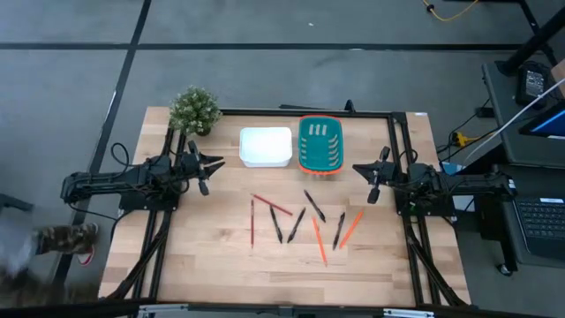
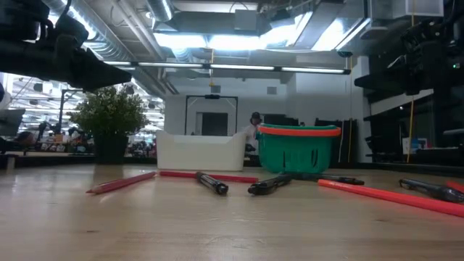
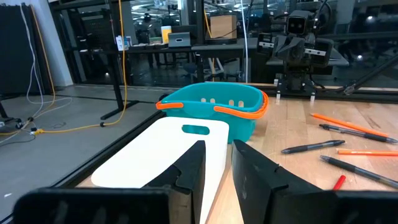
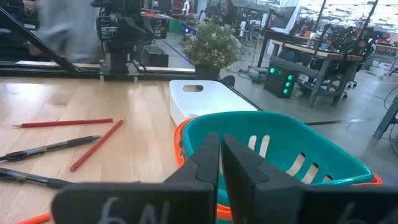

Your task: Sort pens & pencils

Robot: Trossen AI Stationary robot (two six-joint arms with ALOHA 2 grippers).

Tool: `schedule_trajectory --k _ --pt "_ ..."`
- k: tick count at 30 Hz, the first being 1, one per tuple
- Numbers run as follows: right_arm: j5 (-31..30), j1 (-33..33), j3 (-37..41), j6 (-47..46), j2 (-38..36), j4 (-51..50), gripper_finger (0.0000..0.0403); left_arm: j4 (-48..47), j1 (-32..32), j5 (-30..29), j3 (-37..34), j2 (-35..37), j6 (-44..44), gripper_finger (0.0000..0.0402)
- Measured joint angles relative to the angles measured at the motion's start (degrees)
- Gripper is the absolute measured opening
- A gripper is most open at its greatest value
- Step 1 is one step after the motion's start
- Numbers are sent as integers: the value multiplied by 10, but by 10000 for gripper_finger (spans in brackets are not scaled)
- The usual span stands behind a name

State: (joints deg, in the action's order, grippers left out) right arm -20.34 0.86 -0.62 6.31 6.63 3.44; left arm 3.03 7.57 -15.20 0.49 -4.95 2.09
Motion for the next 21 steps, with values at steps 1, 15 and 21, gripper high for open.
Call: schedule_trajectory --k 1,15,21 --pt "0 0 0 0 0 0 21 0 0 0 0 0 0 72" --pt "37 0 0 -151 0 66 21 9 0 0 0 0 -1 72" --pt "36 0 0 -153 0 106 21 9 0 0 0 0 -5 72"
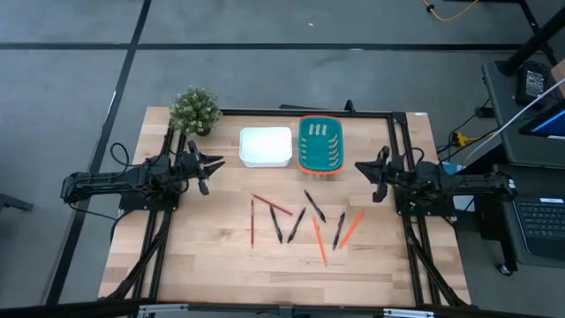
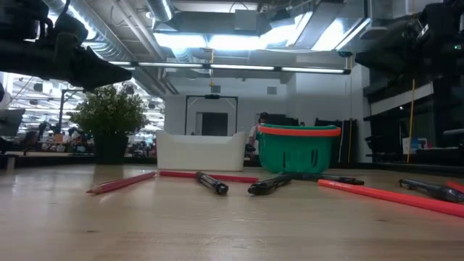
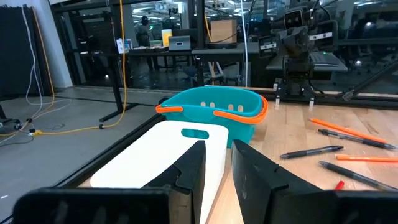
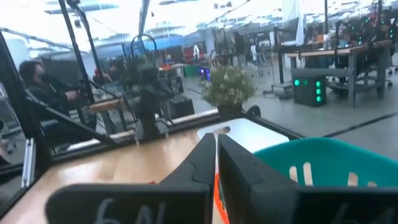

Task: Sort pens & pencils
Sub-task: Put the right orange pencil into the blue bin

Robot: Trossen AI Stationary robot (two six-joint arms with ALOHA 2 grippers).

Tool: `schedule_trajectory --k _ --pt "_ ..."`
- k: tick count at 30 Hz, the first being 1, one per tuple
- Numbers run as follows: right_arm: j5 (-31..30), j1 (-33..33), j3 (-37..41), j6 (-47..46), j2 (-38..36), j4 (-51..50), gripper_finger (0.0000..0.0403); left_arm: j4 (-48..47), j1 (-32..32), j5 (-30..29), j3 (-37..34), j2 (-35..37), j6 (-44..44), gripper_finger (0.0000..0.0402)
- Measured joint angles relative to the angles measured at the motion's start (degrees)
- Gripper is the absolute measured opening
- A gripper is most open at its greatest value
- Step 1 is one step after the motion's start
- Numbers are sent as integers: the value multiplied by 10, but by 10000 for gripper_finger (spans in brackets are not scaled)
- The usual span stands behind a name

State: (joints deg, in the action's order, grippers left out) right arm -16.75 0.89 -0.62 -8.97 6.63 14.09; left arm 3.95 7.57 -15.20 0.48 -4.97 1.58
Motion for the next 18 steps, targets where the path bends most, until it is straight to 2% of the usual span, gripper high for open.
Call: schedule_trajectory --k 5,11,15,18 --pt "2 0 0 -32 0 22 21 0 0 0 0 0 0 72" --pt "33 0 0 -43 0 11 21 -1 0 0 0 0 3 72" --pt "58 0 0 -15 0 23 21 -6 0 0 0 0 -7 72" --pt "105 0 0 -15 0 23 21 -6 0 0 0 0 -19 72"
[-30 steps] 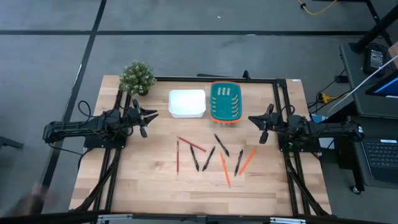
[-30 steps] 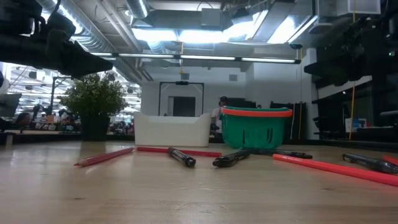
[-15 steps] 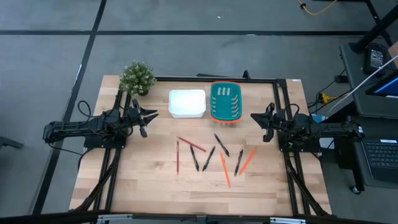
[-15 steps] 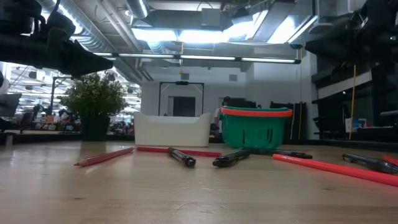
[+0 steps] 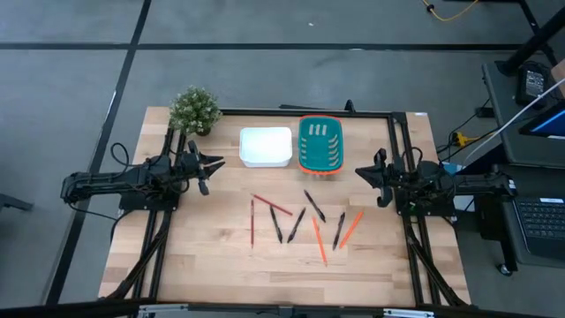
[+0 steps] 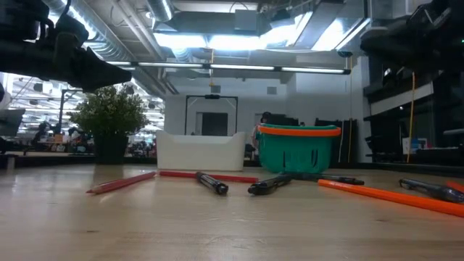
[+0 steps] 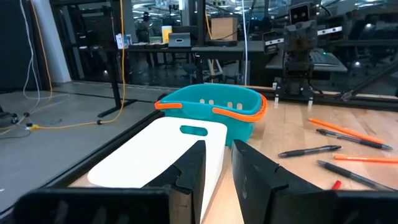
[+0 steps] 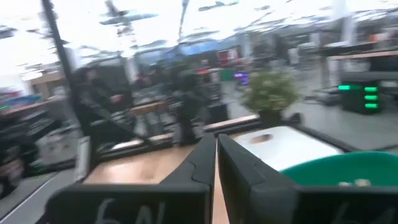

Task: Sort pens & pencils
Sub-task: Put the right orange pencil into the blue bin

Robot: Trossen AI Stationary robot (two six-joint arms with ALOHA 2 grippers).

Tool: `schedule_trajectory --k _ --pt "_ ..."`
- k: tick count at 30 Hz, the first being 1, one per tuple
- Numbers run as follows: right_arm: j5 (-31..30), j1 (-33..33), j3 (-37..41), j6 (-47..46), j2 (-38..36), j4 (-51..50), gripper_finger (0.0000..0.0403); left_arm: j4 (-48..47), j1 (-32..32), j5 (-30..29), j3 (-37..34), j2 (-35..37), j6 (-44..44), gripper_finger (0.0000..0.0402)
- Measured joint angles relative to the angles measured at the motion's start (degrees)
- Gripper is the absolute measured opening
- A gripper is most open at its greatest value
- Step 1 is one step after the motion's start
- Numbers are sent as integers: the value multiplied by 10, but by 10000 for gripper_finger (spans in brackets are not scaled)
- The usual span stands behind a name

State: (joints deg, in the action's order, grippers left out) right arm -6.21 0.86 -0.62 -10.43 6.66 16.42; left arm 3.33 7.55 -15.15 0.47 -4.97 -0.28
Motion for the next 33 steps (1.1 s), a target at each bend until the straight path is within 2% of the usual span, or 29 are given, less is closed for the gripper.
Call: schedule_trajectory --k 3,13,18,23,29,33 --pt "38 0 0 -2 0 3 21 0 0 0 0 0 -3 72" --pt "49 0 0 -15 0 13 21 0 0 0 0 0 4 72" --pt "49 0 -52 -28 27 -78 21 -3 0 0 0 0 3 72" --pt "48 0 -172 -69 121 -229 21 -3 0 0 0 0 -15 72" --pt "51 14 -314 -141 308 -398 21 -5 0 9 0 0 -24 72" --pt "113 30 -368 -204 434 -462 21 -18 -1 32 4 0 -27 72"
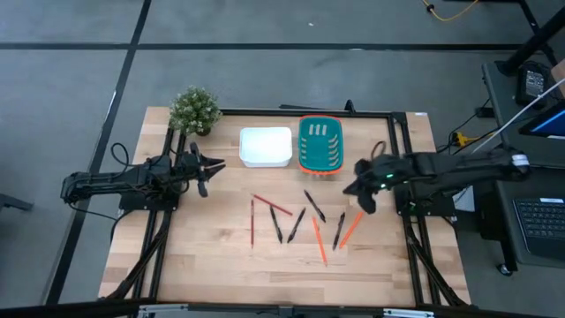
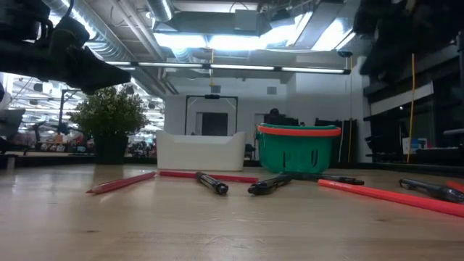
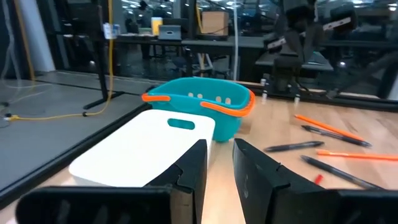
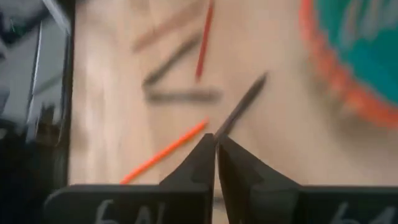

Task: Sort pens & pencils
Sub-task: Put the right orange pencil into the blue bin

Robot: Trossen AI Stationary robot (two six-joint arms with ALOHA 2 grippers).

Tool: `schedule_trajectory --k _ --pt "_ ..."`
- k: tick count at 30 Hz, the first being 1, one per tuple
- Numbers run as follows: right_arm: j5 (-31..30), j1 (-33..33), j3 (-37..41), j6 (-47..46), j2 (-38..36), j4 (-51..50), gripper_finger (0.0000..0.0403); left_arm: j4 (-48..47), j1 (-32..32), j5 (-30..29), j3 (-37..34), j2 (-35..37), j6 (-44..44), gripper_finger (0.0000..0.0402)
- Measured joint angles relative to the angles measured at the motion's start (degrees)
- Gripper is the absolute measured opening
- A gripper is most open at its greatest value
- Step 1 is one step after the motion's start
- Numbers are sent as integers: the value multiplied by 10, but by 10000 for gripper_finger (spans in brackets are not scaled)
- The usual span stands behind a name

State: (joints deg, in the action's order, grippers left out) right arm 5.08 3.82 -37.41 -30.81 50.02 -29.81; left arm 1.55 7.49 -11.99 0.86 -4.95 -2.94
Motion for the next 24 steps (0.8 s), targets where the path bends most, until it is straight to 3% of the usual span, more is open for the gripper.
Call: schedule_trajectory --k 5,10,15,21,24 --pt "92 14 -47 -61 120 -38 21 -2 0 8 0 0 0 72" --pt "105 33 -85 -110 189 -134 21 -3 0 19 0 0 0 72" --pt "74 62 -105 -124 212 -243 21 -5 0 27 0 0 0 72" --pt "-12 103 -105 -56 212 -225 21 -5 0 27 0 0 0 72" --pt "-26 117 -105 -31 212 -216 21 -5 0 27 0 0 0 72"
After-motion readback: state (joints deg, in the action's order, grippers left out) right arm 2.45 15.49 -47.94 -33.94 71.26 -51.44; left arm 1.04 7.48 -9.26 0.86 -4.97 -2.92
